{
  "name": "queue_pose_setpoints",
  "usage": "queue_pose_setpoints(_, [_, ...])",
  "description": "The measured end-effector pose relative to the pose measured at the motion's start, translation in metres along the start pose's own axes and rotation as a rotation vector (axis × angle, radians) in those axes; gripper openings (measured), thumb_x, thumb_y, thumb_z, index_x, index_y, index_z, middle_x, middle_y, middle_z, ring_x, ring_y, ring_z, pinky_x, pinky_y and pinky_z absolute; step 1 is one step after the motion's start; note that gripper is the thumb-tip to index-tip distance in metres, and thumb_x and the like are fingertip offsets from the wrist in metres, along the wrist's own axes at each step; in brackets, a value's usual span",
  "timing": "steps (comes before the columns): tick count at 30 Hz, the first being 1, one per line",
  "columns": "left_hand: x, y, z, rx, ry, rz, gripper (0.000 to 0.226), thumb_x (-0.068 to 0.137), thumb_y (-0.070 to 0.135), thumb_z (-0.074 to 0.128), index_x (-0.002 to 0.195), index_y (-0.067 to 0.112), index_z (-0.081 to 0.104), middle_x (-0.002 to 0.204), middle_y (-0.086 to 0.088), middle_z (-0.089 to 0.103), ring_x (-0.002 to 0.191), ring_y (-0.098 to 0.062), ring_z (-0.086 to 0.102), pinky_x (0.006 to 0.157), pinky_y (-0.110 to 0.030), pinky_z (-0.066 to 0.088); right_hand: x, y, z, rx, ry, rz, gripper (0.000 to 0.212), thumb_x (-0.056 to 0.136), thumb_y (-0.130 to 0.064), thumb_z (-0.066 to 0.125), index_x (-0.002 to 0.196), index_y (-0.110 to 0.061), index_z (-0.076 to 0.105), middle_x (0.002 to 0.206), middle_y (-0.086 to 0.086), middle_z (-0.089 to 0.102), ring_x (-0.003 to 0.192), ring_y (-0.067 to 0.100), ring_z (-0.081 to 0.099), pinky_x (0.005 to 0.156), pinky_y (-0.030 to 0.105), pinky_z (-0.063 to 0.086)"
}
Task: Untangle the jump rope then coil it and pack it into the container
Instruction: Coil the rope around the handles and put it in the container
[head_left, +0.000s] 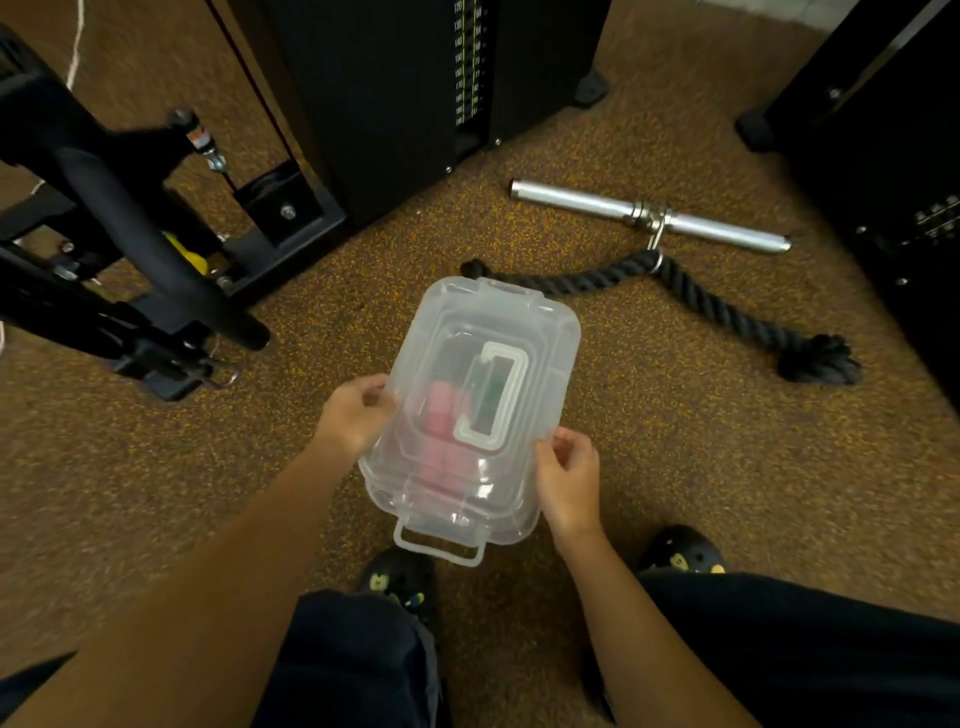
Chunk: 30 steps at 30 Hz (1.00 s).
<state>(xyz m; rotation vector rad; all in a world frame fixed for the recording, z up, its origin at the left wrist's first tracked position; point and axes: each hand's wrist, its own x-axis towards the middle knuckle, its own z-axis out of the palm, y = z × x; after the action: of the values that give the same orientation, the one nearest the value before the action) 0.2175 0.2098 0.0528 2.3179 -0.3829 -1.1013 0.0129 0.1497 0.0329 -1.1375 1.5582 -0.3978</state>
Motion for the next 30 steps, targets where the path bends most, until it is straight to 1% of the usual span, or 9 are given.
queue_pose_setpoints(3, [0.001,0.001,-0.003,0.004,-0.029,-0.031,0.032,0.086,0.013,0.059,0.117,0.011,0.058,0.107,-0.007,0.059,0.1,-0.023,0.055,0.094,-0.033,0.043,-0.005,0.002,0.002,-0.157,0.025,-0.054,0.037,0.089,-0.02,0.053,0.124,-0.007,0.048,0.124,0.009,0.041,0.118,0.021,0.039,0.097,0.027,0.03])
queue_pose_setpoints(5, [0.005,0.001,-0.005,0.019,-0.056,-0.07,0.028,0.084,0.013,0.06,0.112,0.011,0.055,0.106,-0.008,0.056,0.098,-0.024,0.053,0.094,-0.034,0.043,-0.006,0.003,0.004,-0.128,0.043,-0.075,0.04,0.089,-0.016,0.053,0.126,-0.003,0.045,0.122,0.011,0.044,0.113,0.022,0.046,0.092,0.025,0.035])
queue_pose_setpoints(10, [0.007,0.006,-0.004,0.048,-0.127,-0.099,0.012,0.081,0.015,0.065,0.077,0.016,0.053,0.1,-0.011,0.059,0.101,-0.029,0.059,0.096,-0.044,0.047,-0.003,0.01,0.011,-0.132,0.034,-0.019,0.053,0.092,-0.021,0.045,0.141,-0.003,0.032,0.132,0.015,0.049,0.121,0.029,0.048,0.104,0.044,0.04])
queue_pose_setpoints(13, [0.008,0.005,-0.003,0.083,-0.149,-0.097,0.02,0.081,0.03,0.068,0.087,0.014,0.058,0.108,-0.013,0.063,0.101,-0.03,0.061,0.095,-0.045,0.048,-0.005,0.019,0.012,-0.21,0.043,-0.04,0.042,0.094,-0.018,0.041,0.133,-0.002,0.044,0.126,0.018,0.052,0.116,0.03,0.05,0.101,0.043,0.042])
queue_pose_setpoints(15, [0.01,0.002,-0.002,0.115,-0.14,-0.079,0.038,0.082,0.033,0.067,0.109,0.006,0.06,0.116,-0.017,0.062,0.105,-0.032,0.06,0.097,-0.044,0.047,-0.005,0.023,0.013,-0.223,0.036,-0.041,0.035,0.095,-0.016,0.04,0.126,-0.002,0.05,0.116,0.018,0.055,0.103,0.026,0.052,0.091,0.033,0.043])
queue_pose_setpoints(17, [0.01,0.001,0.0,0.084,-0.141,-0.101,0.052,0.084,0.028,0.066,0.126,0.0,0.051,0.126,-0.02,0.057,0.111,-0.034,0.057,0.1,-0.045,0.044,-0.004,0.024,0.014,-0.213,0.043,-0.014,0.036,0.095,-0.016,0.04,0.127,-0.002,0.049,0.117,0.017,0.053,0.103,0.026,0.051,0.091,0.032,0.043])
queue_pose_setpoints(22, [0.017,0.0,-0.001,0.062,-0.217,-0.137,0.028,0.087,0.021,0.063,0.101,-0.004,0.064,0.106,-0.022,0.067,0.095,-0.034,0.065,0.093,-0.047,0.05,0.0,0.024,0.019,-0.107,0.041,0.12,0.038,0.093,-0.021,0.042,0.125,-0.003,0.049,0.119,0.017,0.054,0.11,0.033,0.053,0.098,0.048,0.043])
queue_pose_setpoints(26, [0.009,0.003,-0.008,0.065,-0.441,-0.28,0.03,0.087,0.013,0.062,0.109,-0.005,0.056,0.108,-0.017,0.064,0.094,-0.027,0.064,0.085,-0.034,0.051,0.006,0.018,0.01,-0.199,0.046,0.051,0.043,0.095,-0.028,0.045,0.131,-0.004,0.046,0.124,0.017,0.05,0.117,0.033,0.047,0.102,0.044,0.039])
queue_pose_setpoints(30, [-0.006,-0.004,-0.003,0.127,-0.722,-0.384,0.041,0.087,0.018,0.062,0.122,0.0,0.052,0.119,-0.019,0.061,0.109,-0.028,0.059,0.093,-0.037,0.048,0.034,-0.002,-0.009,-0.482,0.017,-0.132,0.041,0.096,-0.03,0.045,0.131,-0.008,0.049,0.127,0.019,0.051,0.119,0.034,0.045,0.1,0.04,0.037])
